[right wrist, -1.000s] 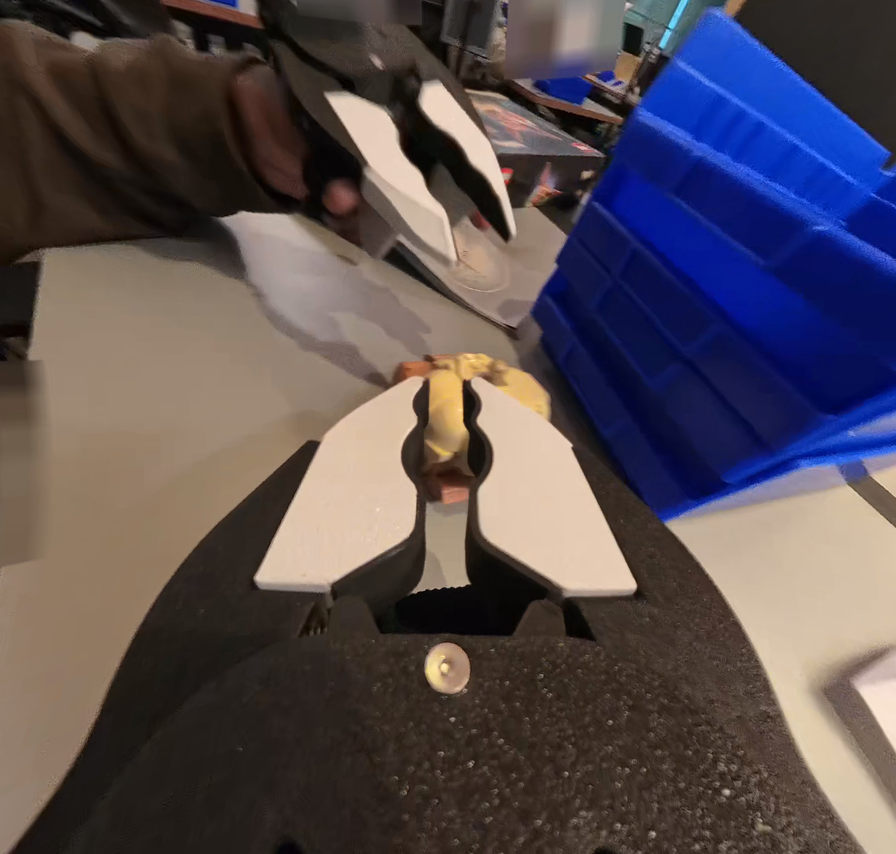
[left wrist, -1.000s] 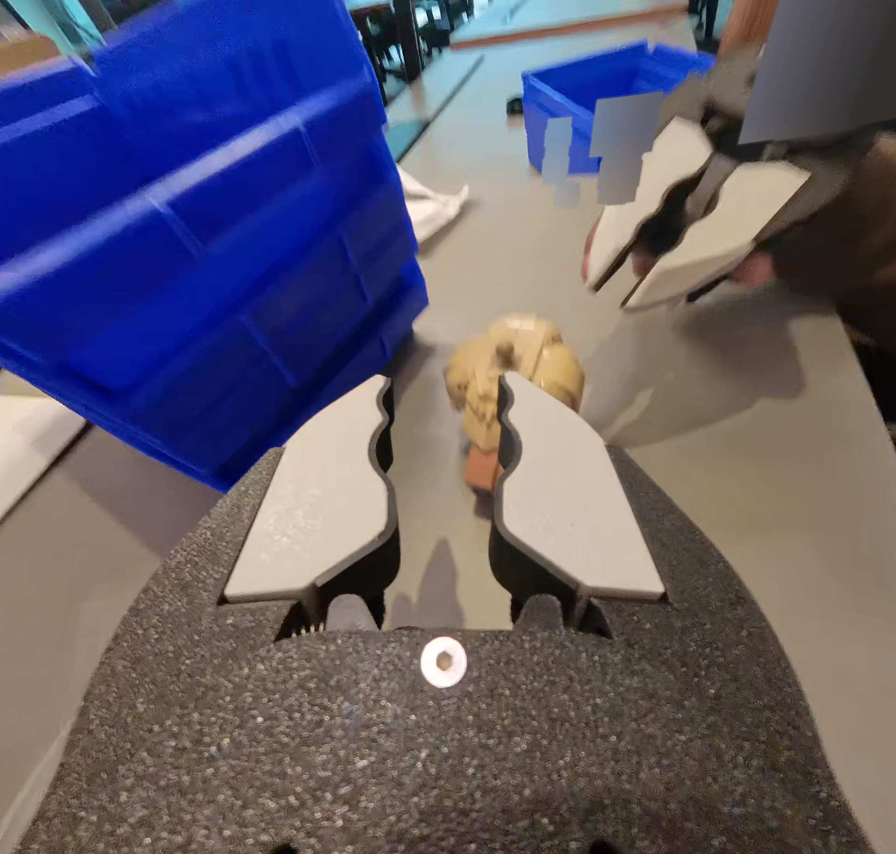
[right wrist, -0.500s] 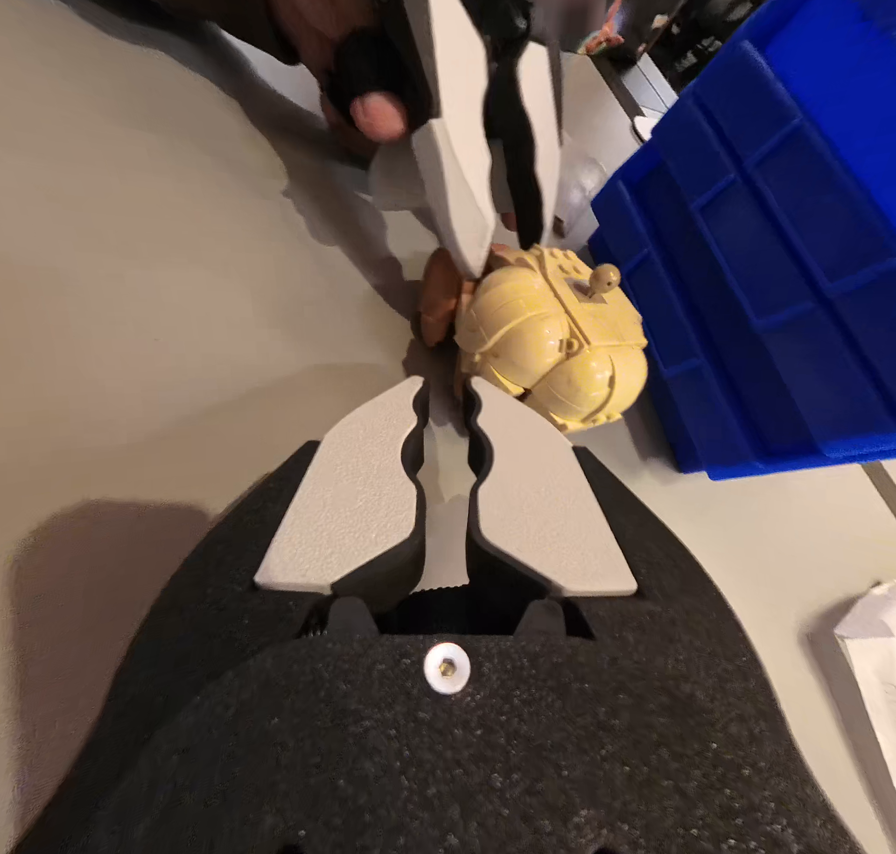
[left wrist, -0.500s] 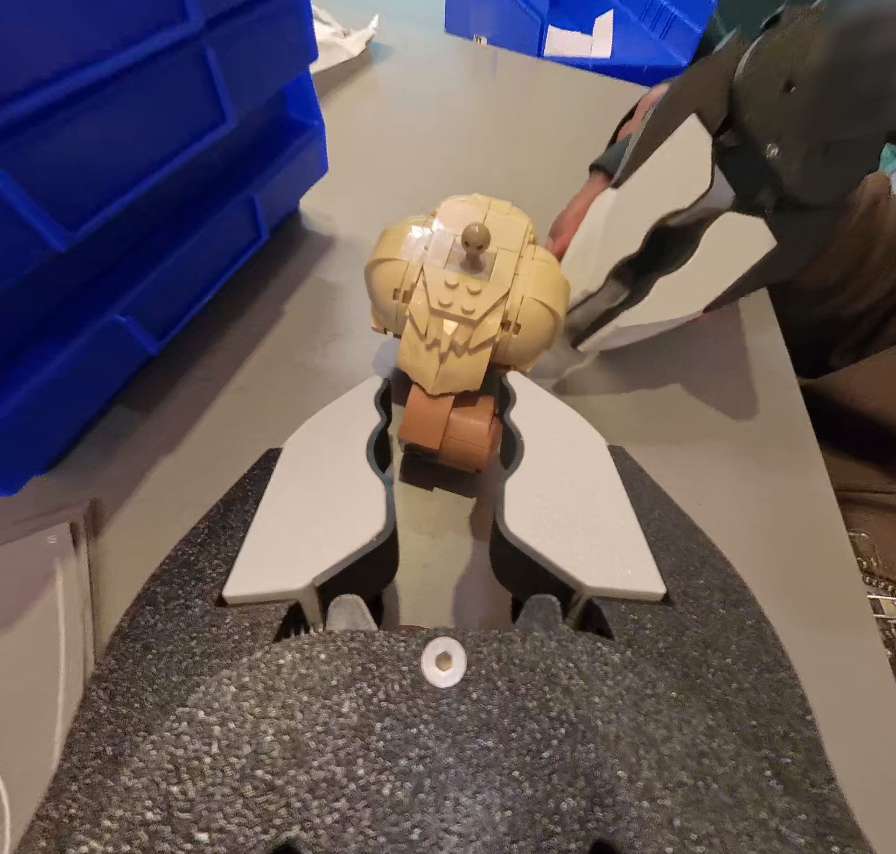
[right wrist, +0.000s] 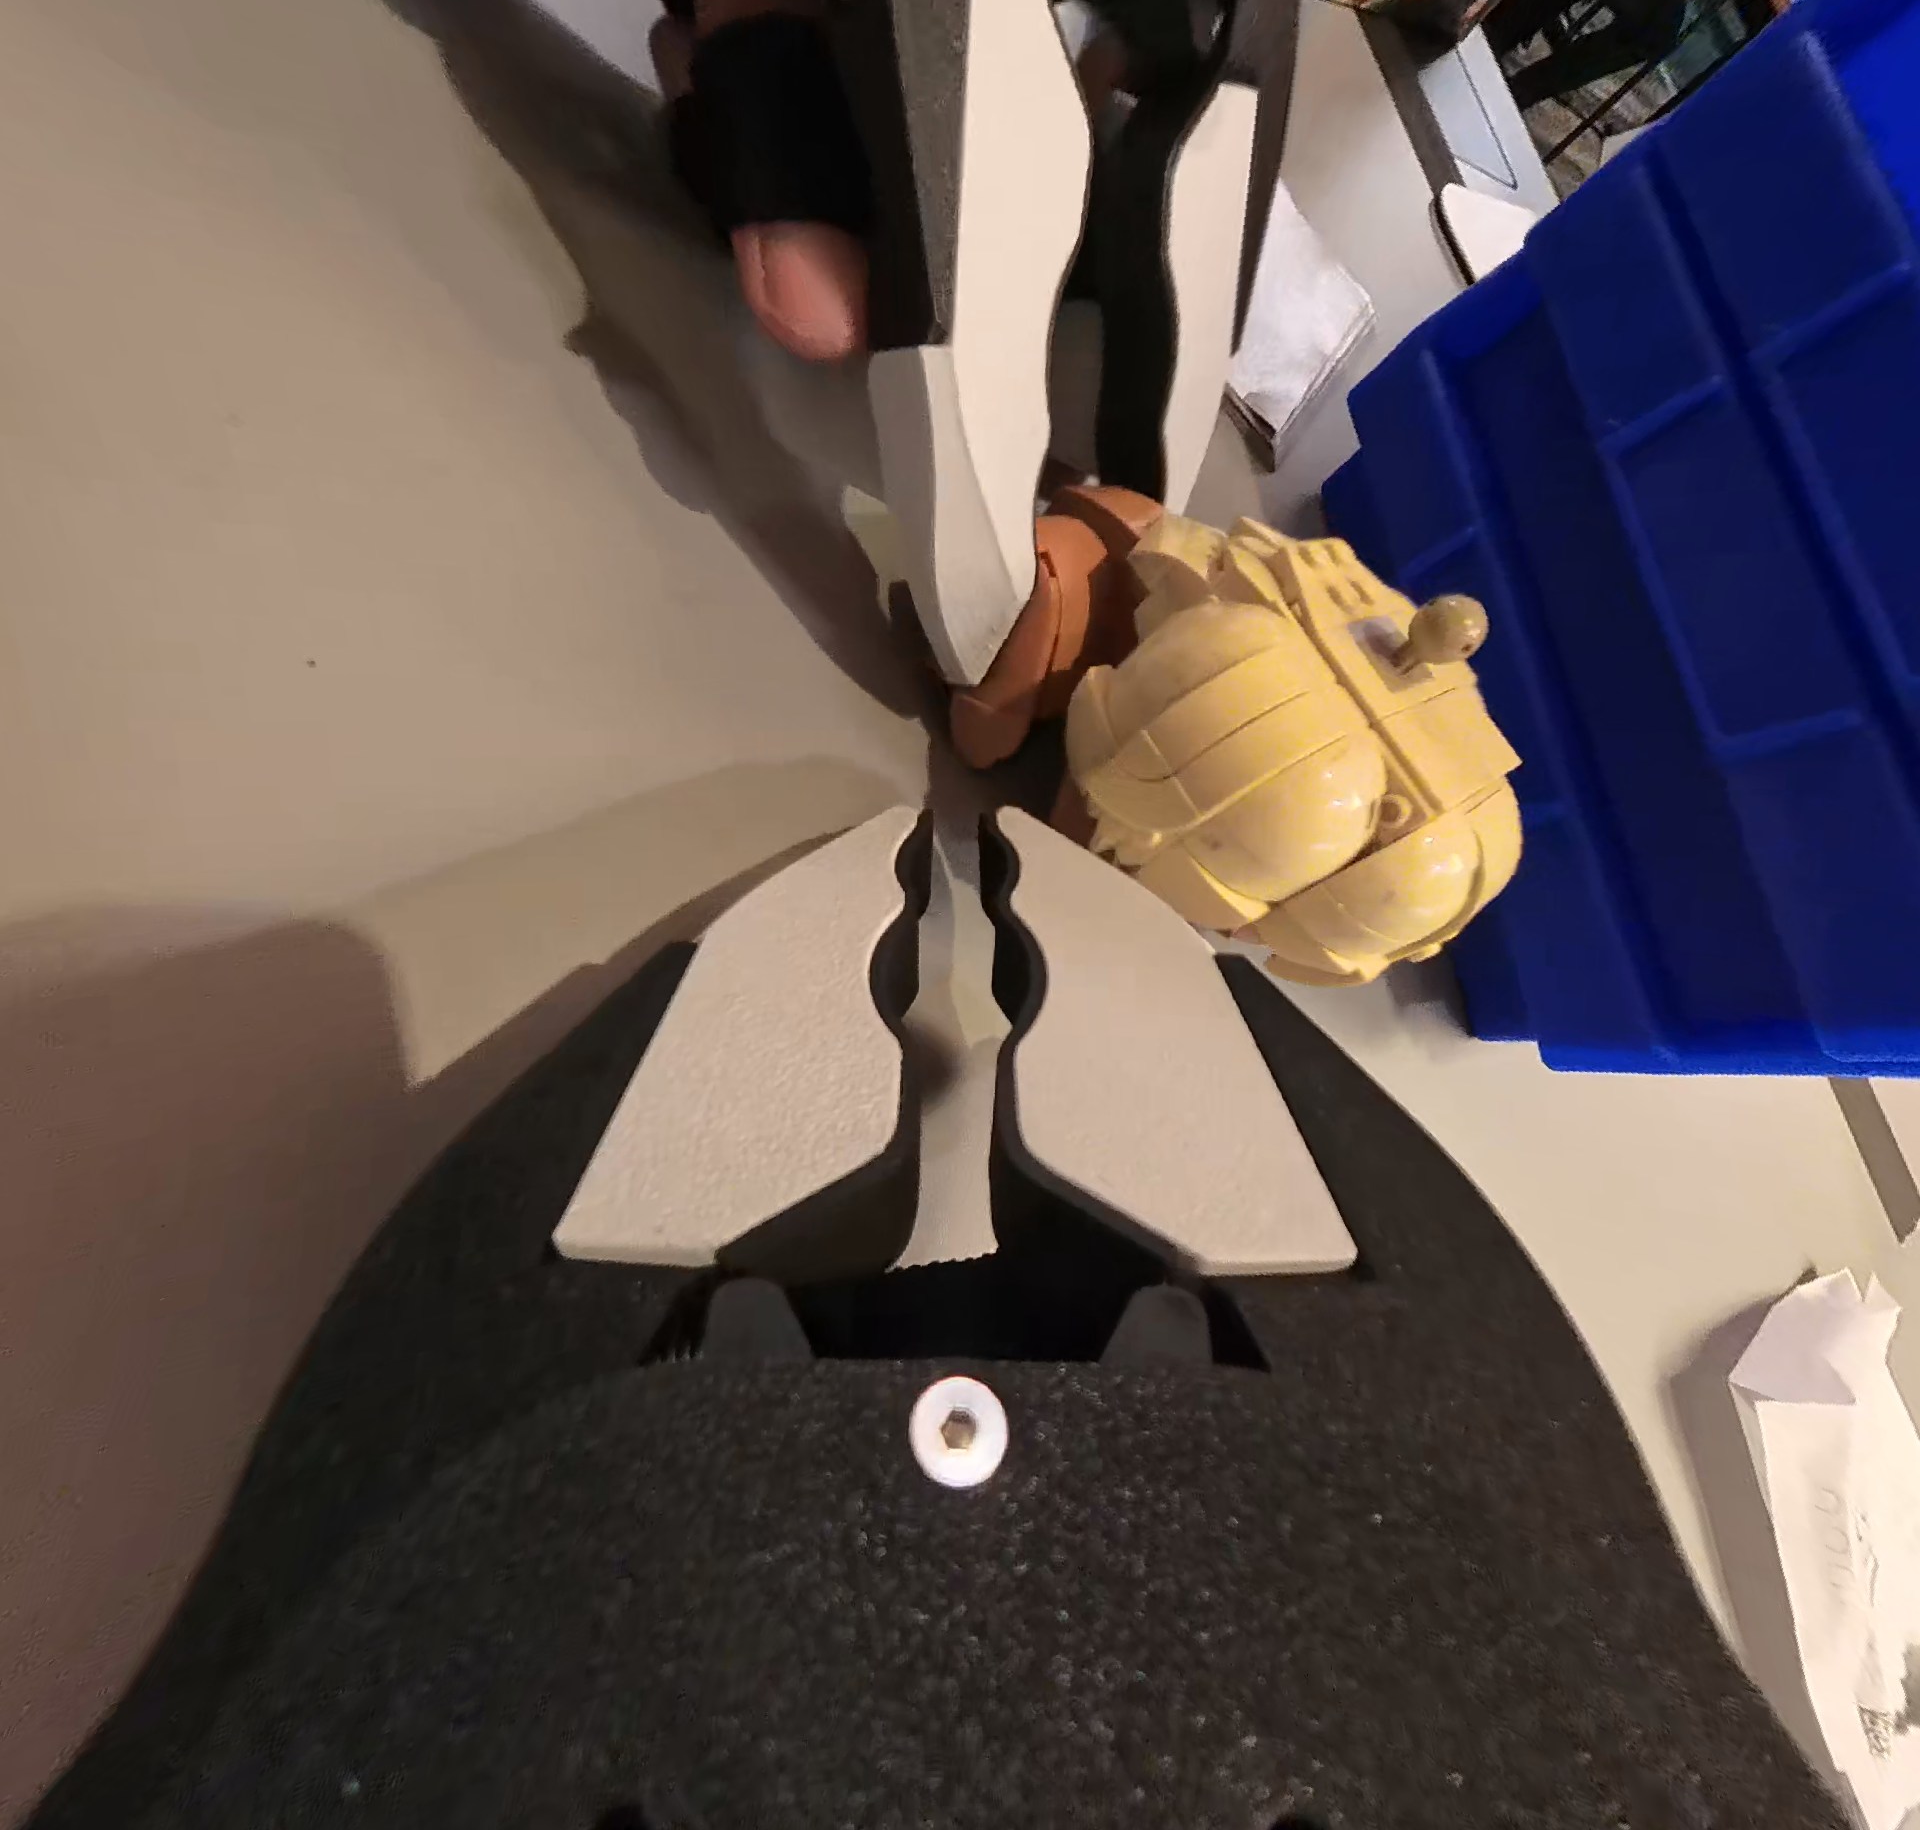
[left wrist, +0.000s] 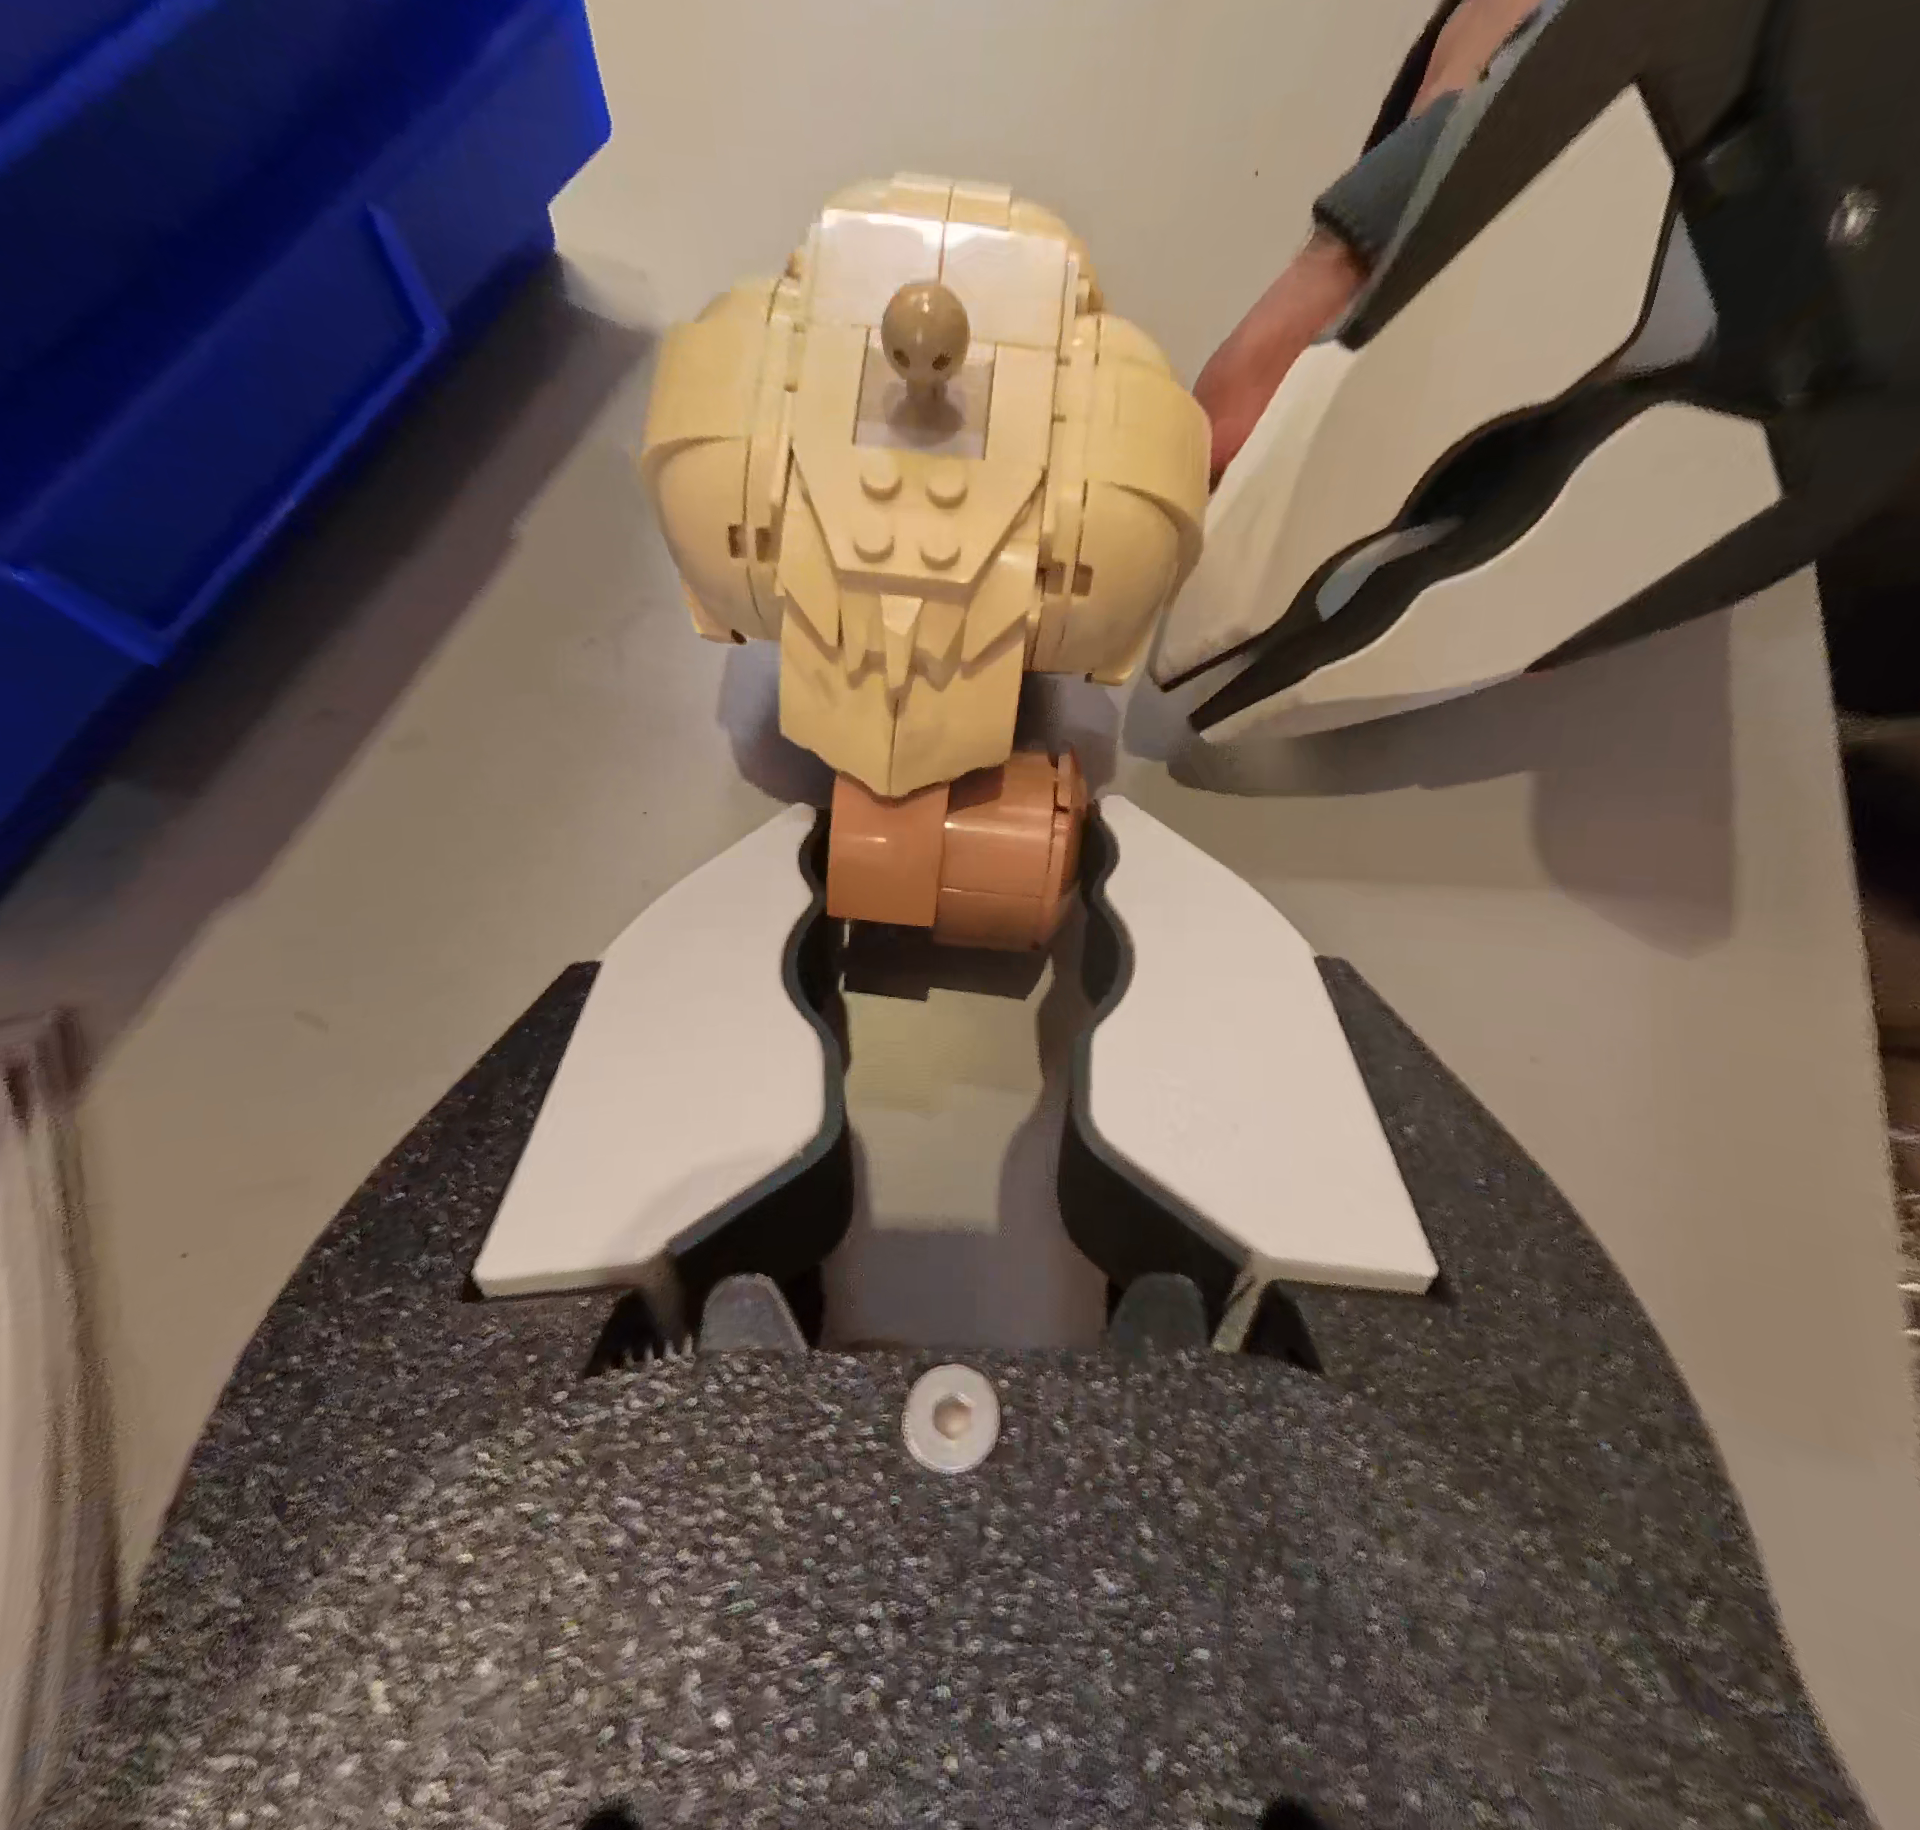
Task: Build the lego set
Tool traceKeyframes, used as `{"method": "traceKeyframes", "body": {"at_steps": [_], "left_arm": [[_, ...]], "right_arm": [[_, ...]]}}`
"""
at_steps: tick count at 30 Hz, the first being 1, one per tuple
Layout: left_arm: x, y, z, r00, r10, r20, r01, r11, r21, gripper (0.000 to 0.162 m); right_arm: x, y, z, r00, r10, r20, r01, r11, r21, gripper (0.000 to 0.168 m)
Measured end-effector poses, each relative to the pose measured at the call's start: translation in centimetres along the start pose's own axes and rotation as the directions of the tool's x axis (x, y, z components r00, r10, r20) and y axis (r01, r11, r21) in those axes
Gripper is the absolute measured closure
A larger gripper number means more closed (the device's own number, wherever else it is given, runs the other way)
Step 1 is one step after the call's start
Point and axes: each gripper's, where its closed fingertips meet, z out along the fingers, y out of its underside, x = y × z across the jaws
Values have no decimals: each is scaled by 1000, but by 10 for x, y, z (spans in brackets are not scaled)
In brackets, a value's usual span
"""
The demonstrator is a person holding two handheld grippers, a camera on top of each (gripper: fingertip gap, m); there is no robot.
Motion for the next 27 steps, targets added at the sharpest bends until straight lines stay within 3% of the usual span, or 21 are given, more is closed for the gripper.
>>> {"method": "traceKeyframes", "body": {"at_steps": [6,12,20,24,27], "left_arm": [[9,-9,-3,944,-310,-115,316,948,42,117],[5,-17,-10,822,-521,-230,552,828,99,117],[12,-26,-15,742,-584,-331,645,755,113,117],[18,-26,-13,739,-581,-341,645,757,109,117],[18,-29,-15,757,-554,-345,624,770,132,117]], "right_arm": [[18,-8,-6,981,-100,-167,107,994,36,152],[29,-23,-14,869,-336,-364,370,929,25,151],[28,-26,-4,750,-512,-420,524,847,-96,143],[29,-26,-1,712,-557,-428,557,819,-141,149],[28,-28,-2,753,-505,-421,520,850,-90,150]]}}
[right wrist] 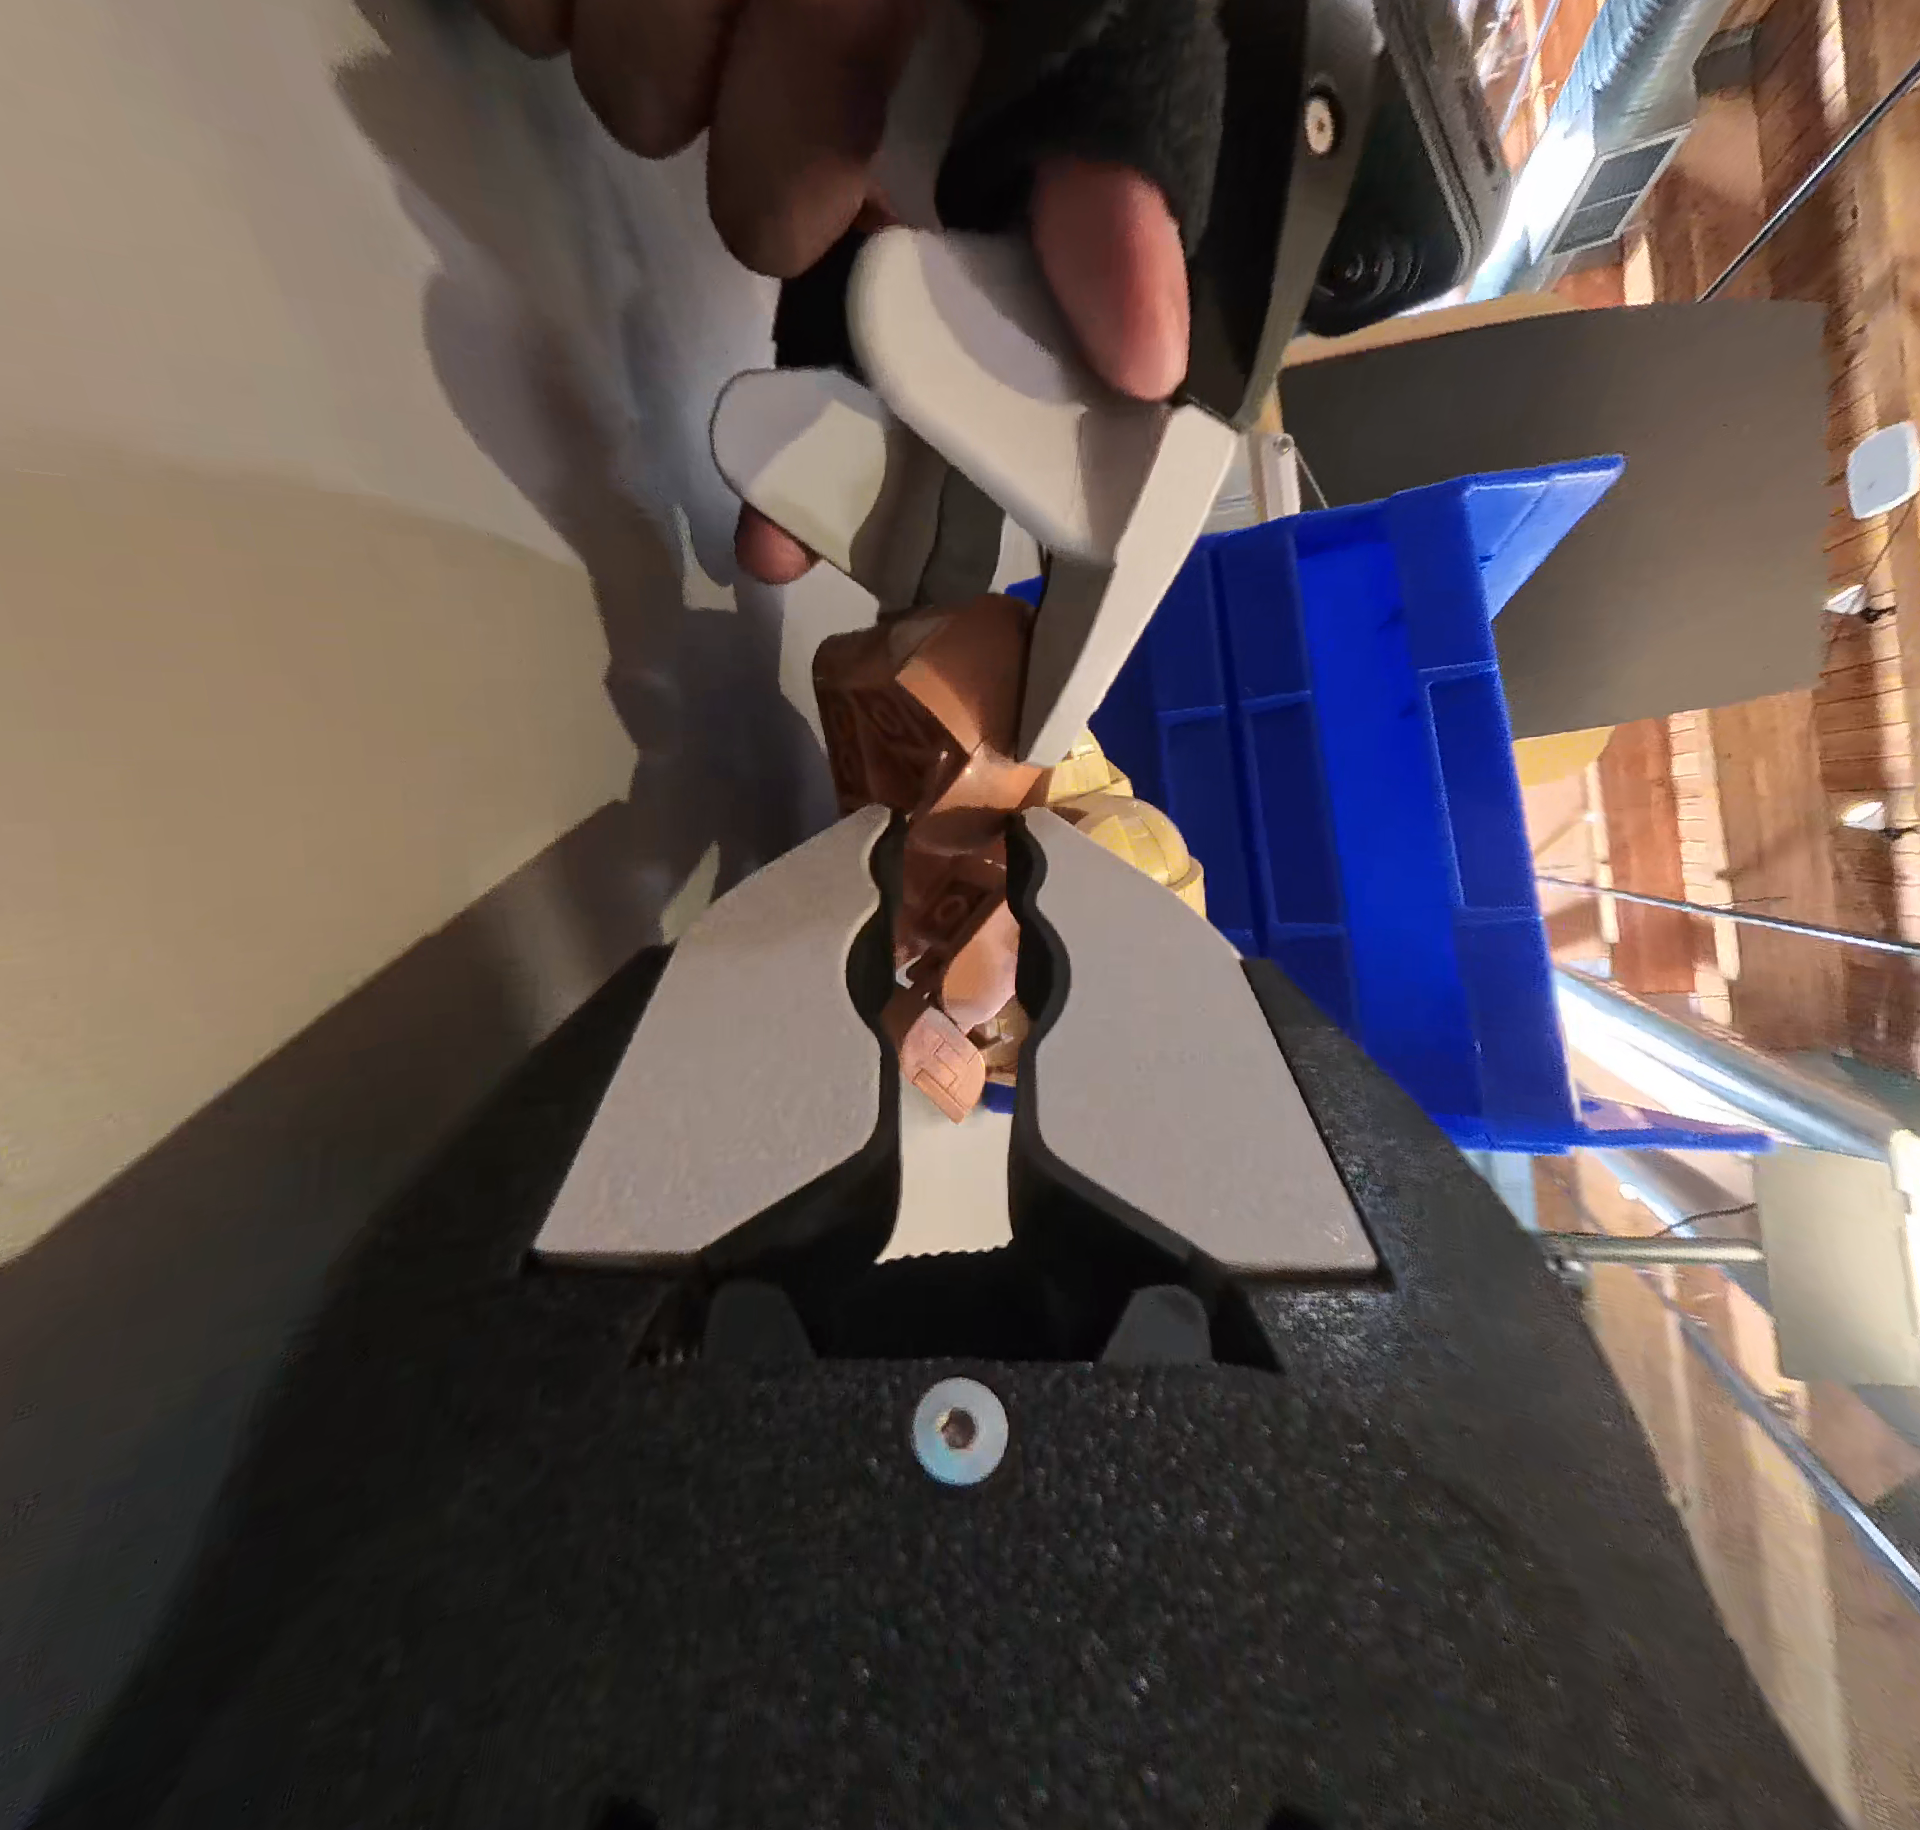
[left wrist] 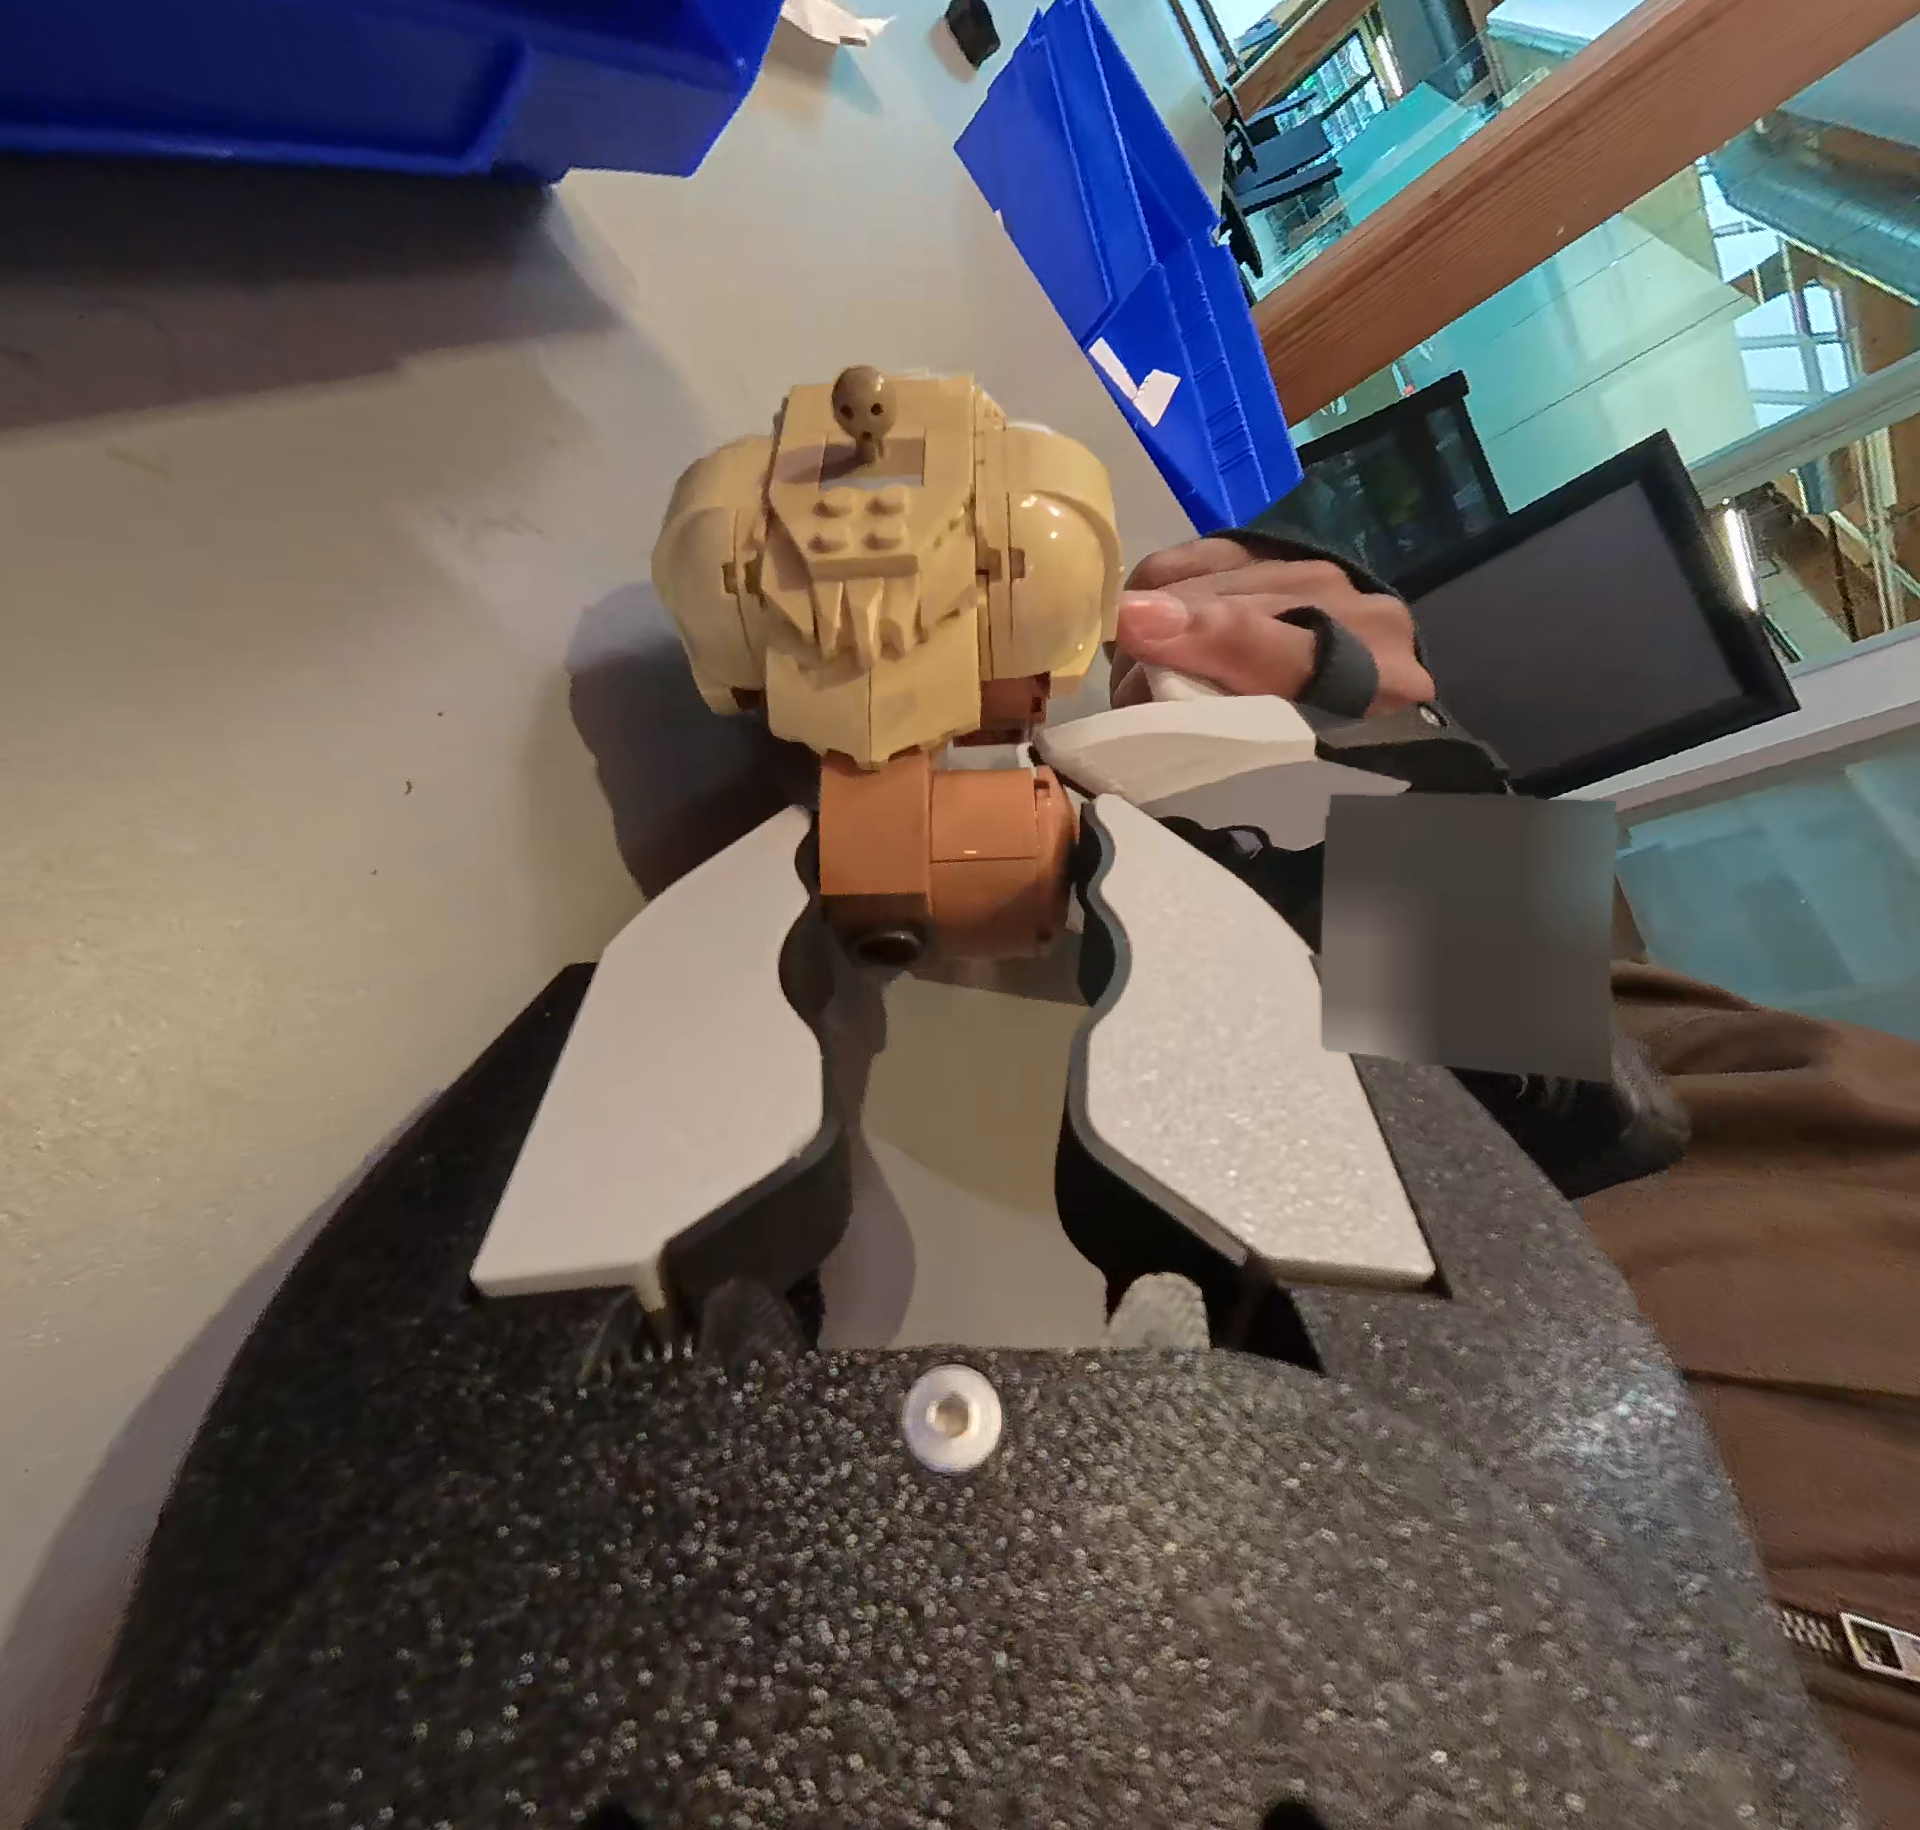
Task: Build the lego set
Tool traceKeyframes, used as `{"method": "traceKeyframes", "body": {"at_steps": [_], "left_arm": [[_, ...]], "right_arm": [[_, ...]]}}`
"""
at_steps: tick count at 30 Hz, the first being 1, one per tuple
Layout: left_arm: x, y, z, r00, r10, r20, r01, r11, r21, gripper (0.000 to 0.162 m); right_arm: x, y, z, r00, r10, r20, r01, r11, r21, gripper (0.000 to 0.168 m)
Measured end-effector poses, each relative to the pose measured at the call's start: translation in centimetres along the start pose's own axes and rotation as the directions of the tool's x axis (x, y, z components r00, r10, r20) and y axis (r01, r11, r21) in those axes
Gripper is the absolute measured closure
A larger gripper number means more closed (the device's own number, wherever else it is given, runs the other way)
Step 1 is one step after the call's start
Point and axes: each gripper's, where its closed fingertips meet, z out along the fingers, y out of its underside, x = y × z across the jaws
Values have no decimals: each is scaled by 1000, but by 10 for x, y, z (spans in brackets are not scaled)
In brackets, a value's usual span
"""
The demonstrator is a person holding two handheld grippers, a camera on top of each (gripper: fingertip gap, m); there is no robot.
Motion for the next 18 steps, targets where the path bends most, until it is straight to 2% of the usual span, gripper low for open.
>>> {"method": "traceKeyframes", "body": {"at_steps": [5,10,11,18], "left_arm": [[-1,-5,-6,984,174,47,-174,985,-4,110],[-2,-1,-13,908,403,113,-398,915,-62,109],[-3,2,-14,893,433,122,-426,901,-84,109],[-13,6,-14,887,431,165,-415,902,-123,110]], "right_arm": [[12,-5,-4,984,177,26,-178,982,56,152],[15,-3,-2,965,257,50,-259,964,54,153],[16,-3,-2,963,264,49,-267,962,57,164],[16,-4,-1,953,295,65,-299,952,60,165]]}}
